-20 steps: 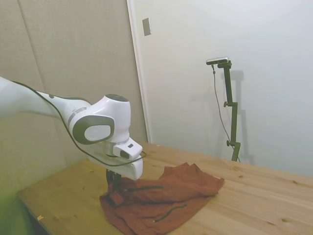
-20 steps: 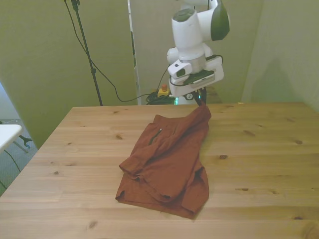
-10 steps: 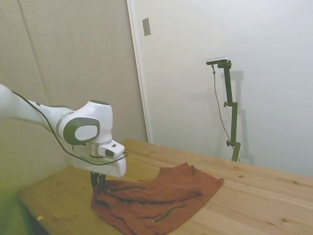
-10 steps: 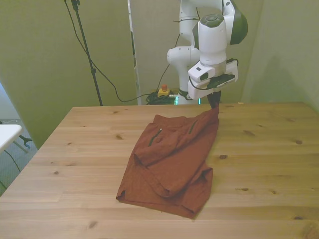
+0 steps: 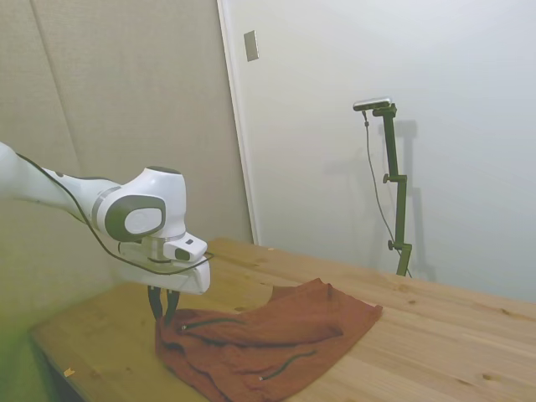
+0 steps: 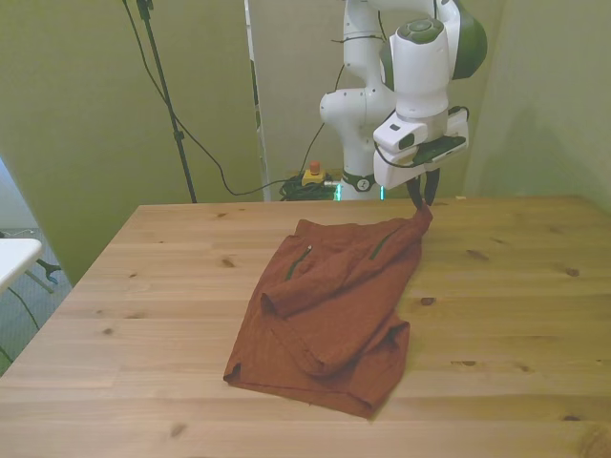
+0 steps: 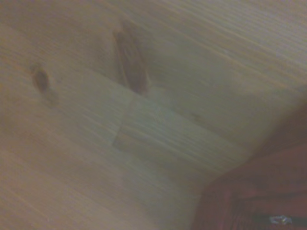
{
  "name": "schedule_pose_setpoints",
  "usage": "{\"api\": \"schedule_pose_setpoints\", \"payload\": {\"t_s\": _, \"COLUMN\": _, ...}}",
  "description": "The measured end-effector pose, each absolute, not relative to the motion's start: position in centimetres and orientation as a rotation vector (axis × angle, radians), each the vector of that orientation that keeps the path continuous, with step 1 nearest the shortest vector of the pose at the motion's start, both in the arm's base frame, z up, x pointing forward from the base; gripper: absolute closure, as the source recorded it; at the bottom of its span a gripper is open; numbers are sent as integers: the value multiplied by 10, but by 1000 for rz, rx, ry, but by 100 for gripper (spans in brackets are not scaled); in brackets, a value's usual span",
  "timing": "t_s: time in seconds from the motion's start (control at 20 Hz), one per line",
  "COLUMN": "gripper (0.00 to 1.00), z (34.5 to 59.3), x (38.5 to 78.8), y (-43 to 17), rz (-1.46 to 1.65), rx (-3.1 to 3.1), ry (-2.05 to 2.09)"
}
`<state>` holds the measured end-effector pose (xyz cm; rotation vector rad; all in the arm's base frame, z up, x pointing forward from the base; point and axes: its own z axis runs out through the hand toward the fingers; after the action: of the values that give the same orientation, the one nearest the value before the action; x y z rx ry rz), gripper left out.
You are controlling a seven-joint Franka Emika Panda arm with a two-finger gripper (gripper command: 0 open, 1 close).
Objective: Unfold the shorts
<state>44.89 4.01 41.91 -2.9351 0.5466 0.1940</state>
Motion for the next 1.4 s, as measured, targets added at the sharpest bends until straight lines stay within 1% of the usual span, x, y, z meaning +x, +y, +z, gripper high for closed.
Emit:
{"api": "schedule_pose_setpoints", "payload": {"t_s": 0.15, "gripper": 0, "z": 425, "x": 458, "y": 41, "rz": 168, "rx": -2918, "ry": 583}}
{"api": "schedule_pose_setpoints", "payload": {"t_s": 0.25, "gripper": 0, "z": 437, "x": 470, "y": 25, "rz": 81, "rx": -2894, "ry": 697}}
{"api": "schedule_pose_setpoints", "payload": {"t_s": 0.35, "gripper": 0, "z": 450, "x": 486, "y": -19, "rz": -7, "rx": -2854, "ry": 826}}
{"api": "schedule_pose_setpoints", "payload": {"t_s": 0.4, "gripper": 0, "z": 456, "x": 495, "y": -53, "rz": -48, "rx": -2827, "ry": 908}}
{"api": "schedule_pose_setpoints", "payload": {"t_s": 0.55, "gripper": 0, "z": 460, "x": 514, "y": -150, "rz": -168, "rx": -2726, "ry": 1153}}
{"api": "schedule_pose_setpoints", "payload": {"t_s": 0.65, "gripper": 0, "z": 449, "x": 528, "y": -193, "rz": -237, "rx": -2661, "ry": 1287}}
{"api": "schedule_pose_setpoints", "payload": {"t_s": 0.75, "gripper": 0, "z": 427, "x": 545, "y": -216, "rz": -288, "rx": -2586, "ry": 1412}}
{"api": "schedule_pose_setpoints", "payload": {"t_s": 0.9, "gripper": 0, "z": 398, "x": 570, "y": -230, "rz": -329, "rx": -2465, "ry": 1588}}
{"api": "schedule_pose_setpoints", "payload": {"t_s": 1.0, "gripper": 0, "z": 387, "x": 578, "y": -238, "rz": -333, "rx": -2386, "ry": 1708}}
{"api": "schedule_pose_setpoints", "payload": {"t_s": 1.1, "gripper": 0, "z": 382, "x": 584, "y": -243, "rz": -345, "rx": -2322, "ry": 1788}}
{"api": "schedule_pose_setpoints", "payload": {"t_s": 1.15, "gripper": 100, "z": 380, "x": 587, "y": -243, "rz": -342, "rx": -2300, "ry": 1802}}
{"api": "schedule_pose_setpoints", "payload": {"t_s": 1.4, "gripper": 100, "z": 369, "x": 598, "y": -232, "rz": -300, "rx": -2225, "ry": 1804}}
